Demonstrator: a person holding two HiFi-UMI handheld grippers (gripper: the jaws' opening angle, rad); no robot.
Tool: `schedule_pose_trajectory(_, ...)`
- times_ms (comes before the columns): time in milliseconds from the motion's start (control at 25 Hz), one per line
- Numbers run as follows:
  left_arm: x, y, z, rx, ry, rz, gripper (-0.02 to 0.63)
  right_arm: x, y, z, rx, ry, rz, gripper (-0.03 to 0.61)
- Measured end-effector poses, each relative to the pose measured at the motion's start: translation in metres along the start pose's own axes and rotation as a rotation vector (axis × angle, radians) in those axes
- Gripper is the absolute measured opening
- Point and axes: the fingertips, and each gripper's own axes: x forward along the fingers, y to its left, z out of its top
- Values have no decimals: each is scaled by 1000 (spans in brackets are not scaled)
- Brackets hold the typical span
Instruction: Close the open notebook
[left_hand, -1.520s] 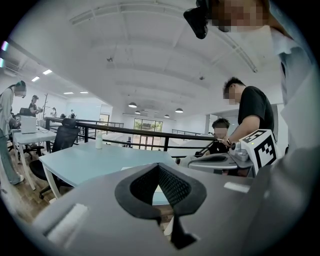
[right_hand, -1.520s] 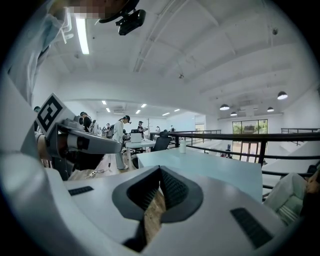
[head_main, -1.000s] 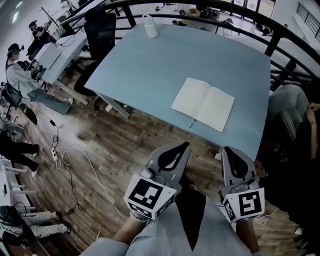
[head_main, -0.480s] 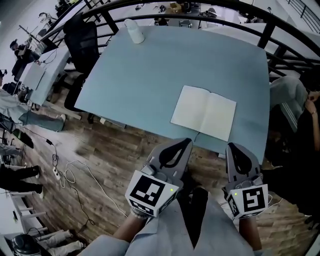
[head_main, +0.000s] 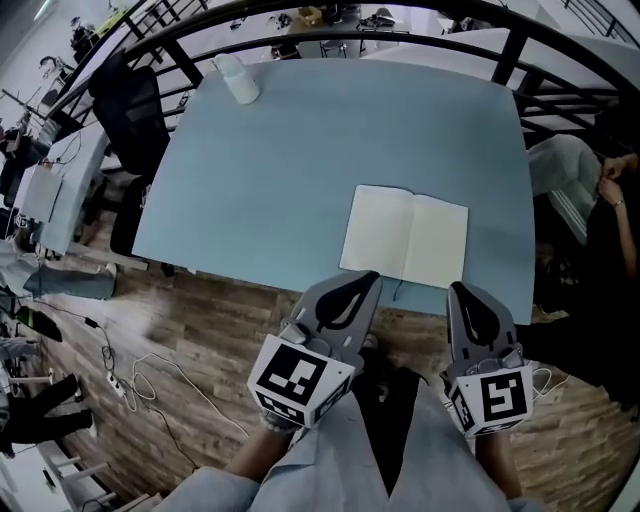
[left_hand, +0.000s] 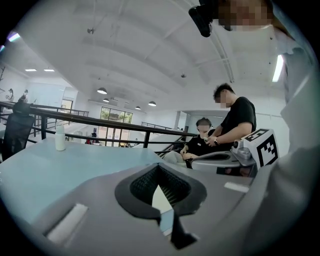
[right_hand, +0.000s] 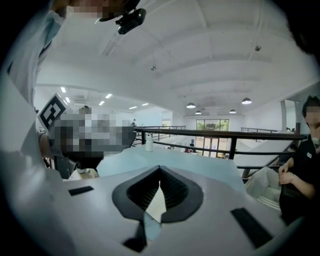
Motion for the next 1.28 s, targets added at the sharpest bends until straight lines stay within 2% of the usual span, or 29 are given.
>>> schedule_pose_trajectory(360,13,13,-6,-22,32,-62,2,9,-4,6,12,-4,-68,0)
schedule_pose_trajectory(680,25,22,-19,-75,76,-82,3,14,-8,3,15,36,-79,0)
schedule_pose_trajectory(920,39,19,-26,-169,104,-80,3,9,-21,9,-3,54,-65,0)
schedule_pose_trajectory(1280,47,20,-38,-427,92,-45,3,14,-37,18,-13,48,37,0)
